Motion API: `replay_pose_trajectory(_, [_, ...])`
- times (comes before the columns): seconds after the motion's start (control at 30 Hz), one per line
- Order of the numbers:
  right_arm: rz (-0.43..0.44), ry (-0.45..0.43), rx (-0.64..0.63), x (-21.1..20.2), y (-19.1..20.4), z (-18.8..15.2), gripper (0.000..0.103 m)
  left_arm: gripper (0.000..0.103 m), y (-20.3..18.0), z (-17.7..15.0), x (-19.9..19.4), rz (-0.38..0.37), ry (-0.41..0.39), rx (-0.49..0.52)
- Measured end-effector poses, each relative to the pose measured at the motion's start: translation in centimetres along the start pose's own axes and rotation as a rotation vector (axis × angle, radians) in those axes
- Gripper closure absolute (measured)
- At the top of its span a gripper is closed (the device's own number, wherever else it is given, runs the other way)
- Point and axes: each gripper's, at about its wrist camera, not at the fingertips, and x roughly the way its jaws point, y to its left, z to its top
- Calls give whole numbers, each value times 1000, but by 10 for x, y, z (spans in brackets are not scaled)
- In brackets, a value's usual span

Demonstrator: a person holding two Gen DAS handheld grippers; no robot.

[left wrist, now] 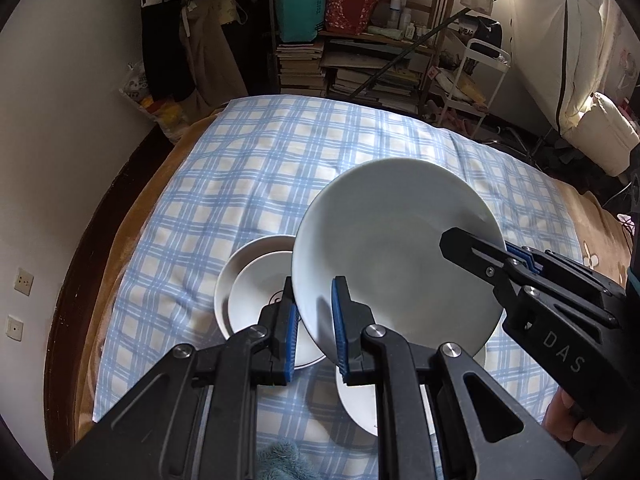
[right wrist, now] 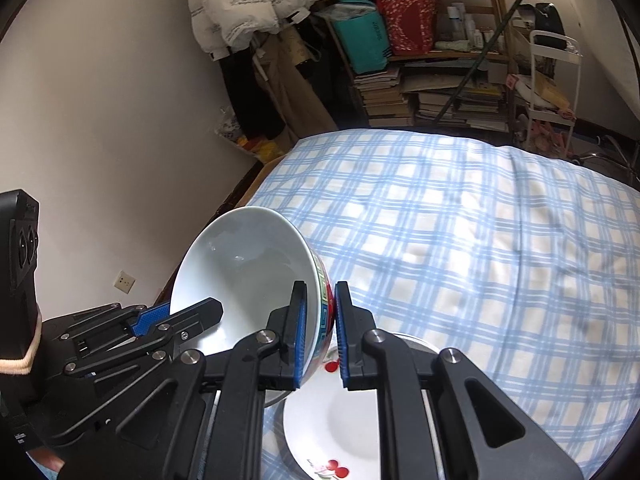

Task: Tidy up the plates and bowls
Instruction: 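Carry both bowls back toward the nested bowls and cherry plate stack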

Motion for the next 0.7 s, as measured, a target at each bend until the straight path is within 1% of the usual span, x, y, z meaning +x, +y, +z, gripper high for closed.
replay_pose_trajectory(0.17, [48, 16, -9, 19, 13, -7, 88, 88, 22, -11, 6, 20, 13, -28])
replay_pose_trajectory(0.3, [82, 27, -8, 34, 17, -13, 88, 88, 36, -19, 13, 6, 25, -58])
replay_pose_trajectory(0.47, [93, 46, -39, 49, 23, -14, 88, 88, 46, -30, 25, 24, 30, -86])
replay_pose_trajectory(0.57, [96, 54, -57, 59, 28, -15, 88, 88, 55, -37, 34, 18, 53, -115])
replay_pose_trajectory(0.7, [107, 75, -65, 76, 31, -17, 88, 88, 63, -40, 41, 44, 58, -117])
